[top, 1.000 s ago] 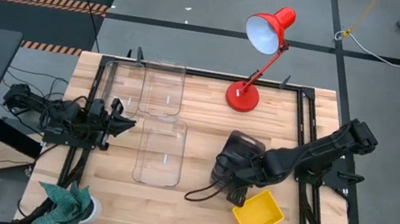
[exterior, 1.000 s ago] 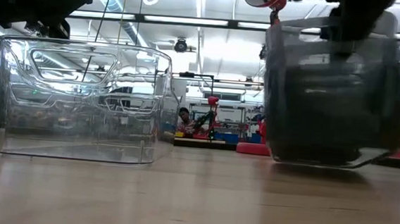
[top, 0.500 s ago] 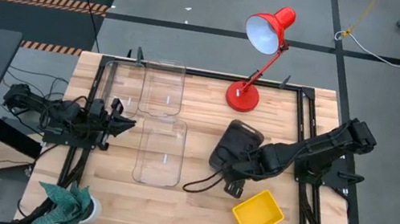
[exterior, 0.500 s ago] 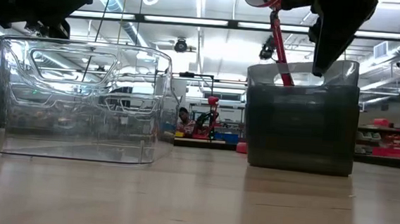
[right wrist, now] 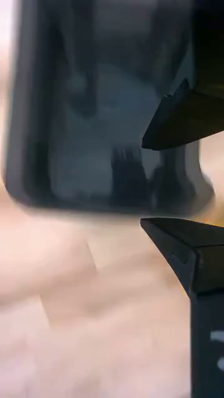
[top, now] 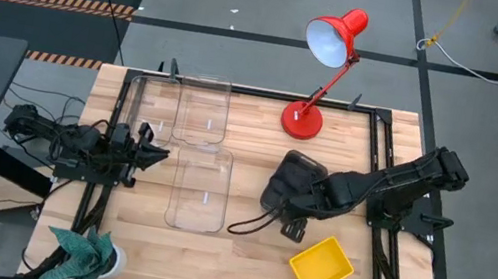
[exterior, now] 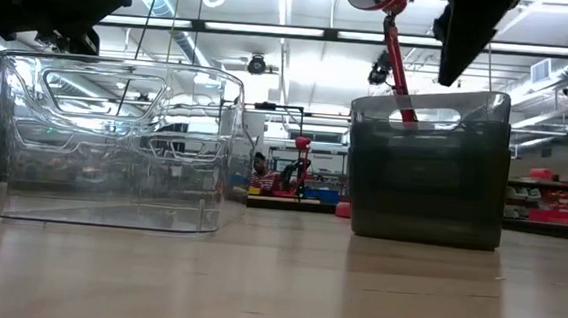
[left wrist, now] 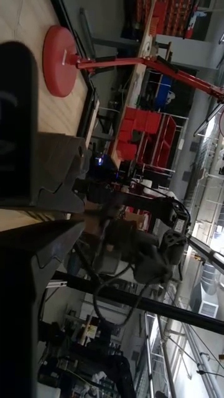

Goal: Stack baskets by color
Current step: Stack the top left transparent bin on top of the top right transparent bin

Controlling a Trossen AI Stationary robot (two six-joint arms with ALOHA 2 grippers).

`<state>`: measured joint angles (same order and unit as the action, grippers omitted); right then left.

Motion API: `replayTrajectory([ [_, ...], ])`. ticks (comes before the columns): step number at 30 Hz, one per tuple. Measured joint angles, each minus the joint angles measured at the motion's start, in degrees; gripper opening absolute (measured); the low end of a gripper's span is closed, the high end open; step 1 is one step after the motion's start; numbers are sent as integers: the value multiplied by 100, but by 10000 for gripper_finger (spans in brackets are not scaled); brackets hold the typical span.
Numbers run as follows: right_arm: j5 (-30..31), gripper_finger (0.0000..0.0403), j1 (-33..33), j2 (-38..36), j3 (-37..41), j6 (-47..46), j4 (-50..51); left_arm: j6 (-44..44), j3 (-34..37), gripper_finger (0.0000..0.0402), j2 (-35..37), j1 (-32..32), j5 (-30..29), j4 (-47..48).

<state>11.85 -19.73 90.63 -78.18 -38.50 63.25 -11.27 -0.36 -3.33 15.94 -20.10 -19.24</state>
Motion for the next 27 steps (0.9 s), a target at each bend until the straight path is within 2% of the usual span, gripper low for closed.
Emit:
replayTrajectory([
  [3,824,189,97,-46,58,63,309,0,-2,32,0,0,0,2],
  [5,948,181,285,-83,226,79,189,0,-2,29,0,-1,0,0],
  [8,887,164,565,-135,563,333,-312,0,0,26,-2,-2,0,0],
  [11,577,148,826,-313,910,732,-921,0,-1,26,-2,-2,0,-14],
  [21,570,121,1238,-1295,1880,1484,-2670,0,-1,33,-1,-1,0,-15],
  [27,574,121,1263,-1144,1818,1565,-3156,0,0,26,-2,0,0,-15],
])
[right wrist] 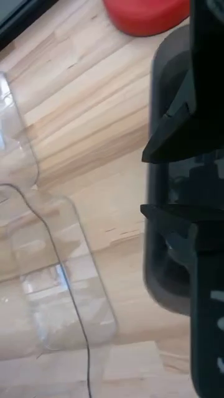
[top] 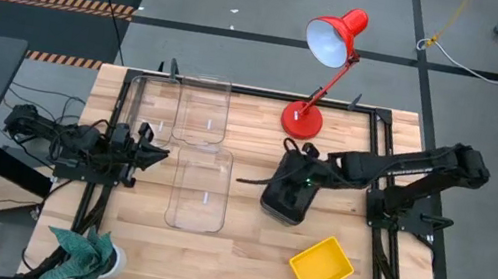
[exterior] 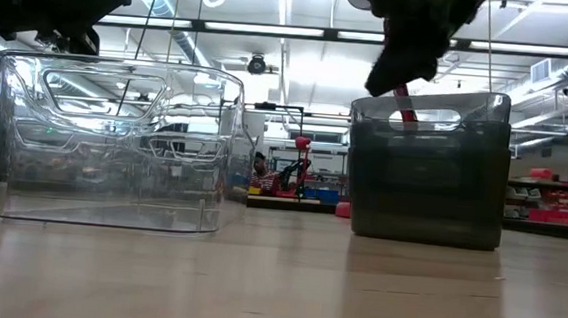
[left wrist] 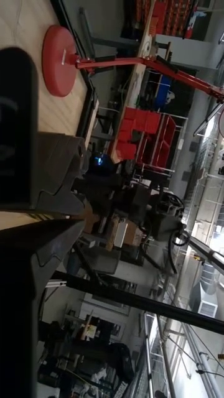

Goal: Stack baskets by color
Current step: Stack the top left transparent bin on top of the top right transparent bin

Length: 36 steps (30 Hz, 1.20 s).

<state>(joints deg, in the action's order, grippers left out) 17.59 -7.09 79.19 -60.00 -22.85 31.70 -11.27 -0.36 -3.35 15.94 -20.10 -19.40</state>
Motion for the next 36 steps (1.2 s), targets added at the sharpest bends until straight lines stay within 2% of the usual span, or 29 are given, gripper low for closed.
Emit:
replayTrajectory([
  [9,-33,121,-41,991,-1074,675,-166,0,0,35,-1,0,0,0],
  [15,-31,121,-40,1329,-1418,1430,-619,0,0,32,-1,-2,0,0],
  [21,-437,121,127,1356,-1395,1971,-1793,0,-1,29,-1,-1,0,-2],
  [29,-523,121,280,1355,-1378,2302,-2059,-13,-2,35,-1,0,0,-12],
  [36,-501,121,215,1149,-1368,2414,-1760,-252,-1,26,-1,4,127,-60],
])
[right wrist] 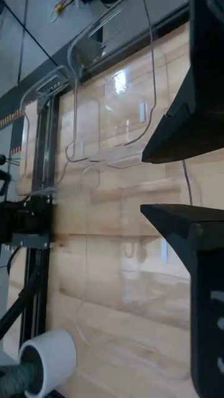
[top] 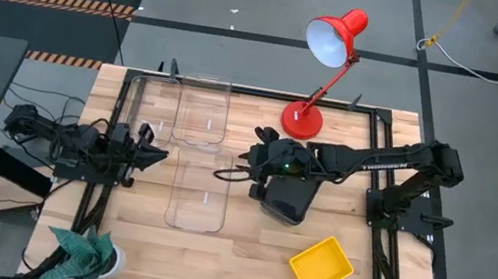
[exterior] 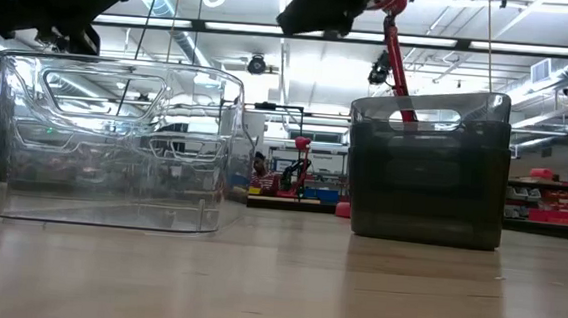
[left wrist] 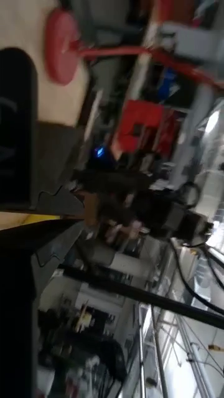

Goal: Stack baskets by color
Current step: Stack the top left transparent bin on top of the top right transparent bin

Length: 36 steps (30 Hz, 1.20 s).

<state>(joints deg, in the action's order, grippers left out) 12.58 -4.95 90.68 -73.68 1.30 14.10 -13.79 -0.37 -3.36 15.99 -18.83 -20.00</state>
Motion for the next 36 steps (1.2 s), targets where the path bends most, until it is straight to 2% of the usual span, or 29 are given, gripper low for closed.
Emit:
replayTrajectory([
  [3,64,121,-83,-219,143,147,-88,-445,-26,25,-27,0,123,108],
  [5,192,121,-105,-411,277,182,-93,-646,-242,23,-152,-22,94,640],
  [11,321,121,-81,-1250,1168,192,-862,-527,-1050,17,-885,-22,104,1565],
  [21,300,121,-194,-2767,2914,312,-2100,-548,-1856,29,-2598,-111,160,1599],
  [26,238,121,-190,-3509,3660,515,-2734,-555,-2285,36,-3503,-141,496,1613],
  [31,41,121,-274,-3901,4070,345,-2796,-661,-2708,36,-4286,-140,712,1654],
  [36,-14,121,-487,-3923,4321,169,-3069,-672,-3001,41,-4950,-139,866,1886],
])
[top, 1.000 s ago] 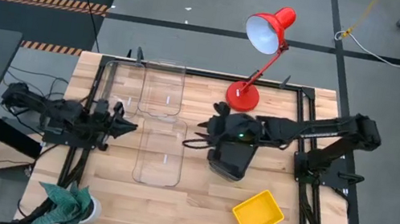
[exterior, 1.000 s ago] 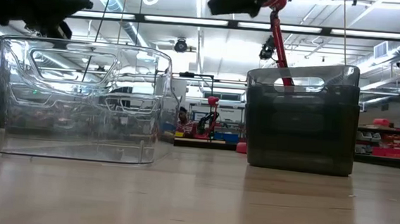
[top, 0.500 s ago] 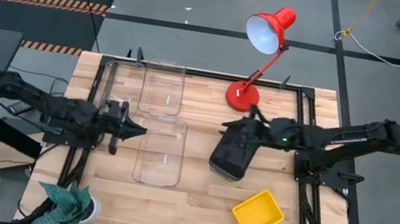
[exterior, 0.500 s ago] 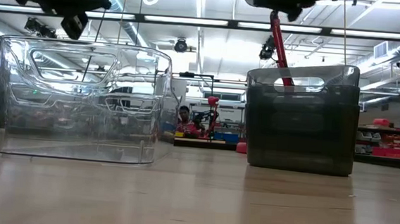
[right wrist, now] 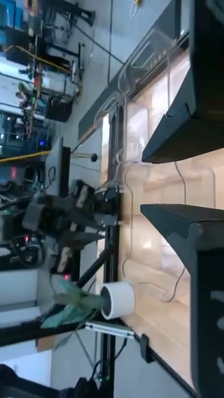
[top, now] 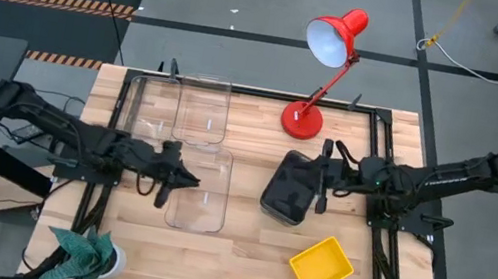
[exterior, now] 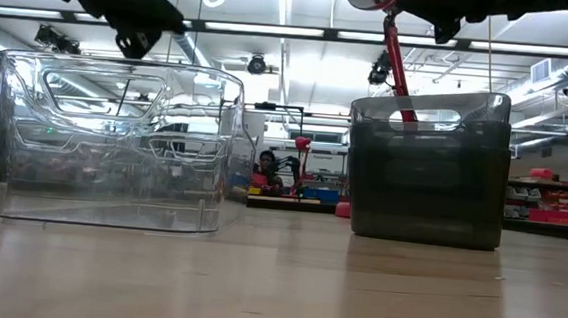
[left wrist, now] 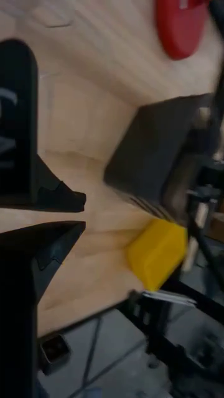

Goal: Stack baskets by color
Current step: Stack the top left transparent bin on top of the top right transparent bin

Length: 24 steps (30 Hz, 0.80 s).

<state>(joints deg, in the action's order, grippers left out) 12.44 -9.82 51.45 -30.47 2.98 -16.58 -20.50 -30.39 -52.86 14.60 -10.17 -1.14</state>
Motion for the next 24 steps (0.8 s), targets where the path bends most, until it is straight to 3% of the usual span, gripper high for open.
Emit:
replayTrajectory([
  [7,12,121,-266,161,194,-131,-216,-476,-645,102,-999,208,274,611],
  [13,38,121,-420,193,194,-146,-223,-587,-2112,165,-2066,680,244,2451],
  [17,42,121,-481,193,194,-126,-166,-588,-3001,184,-2734,969,244,3575],
  [24,239,121,-384,161,194,536,-86,-633,-4066,204,-3604,1237,373,4464],
])
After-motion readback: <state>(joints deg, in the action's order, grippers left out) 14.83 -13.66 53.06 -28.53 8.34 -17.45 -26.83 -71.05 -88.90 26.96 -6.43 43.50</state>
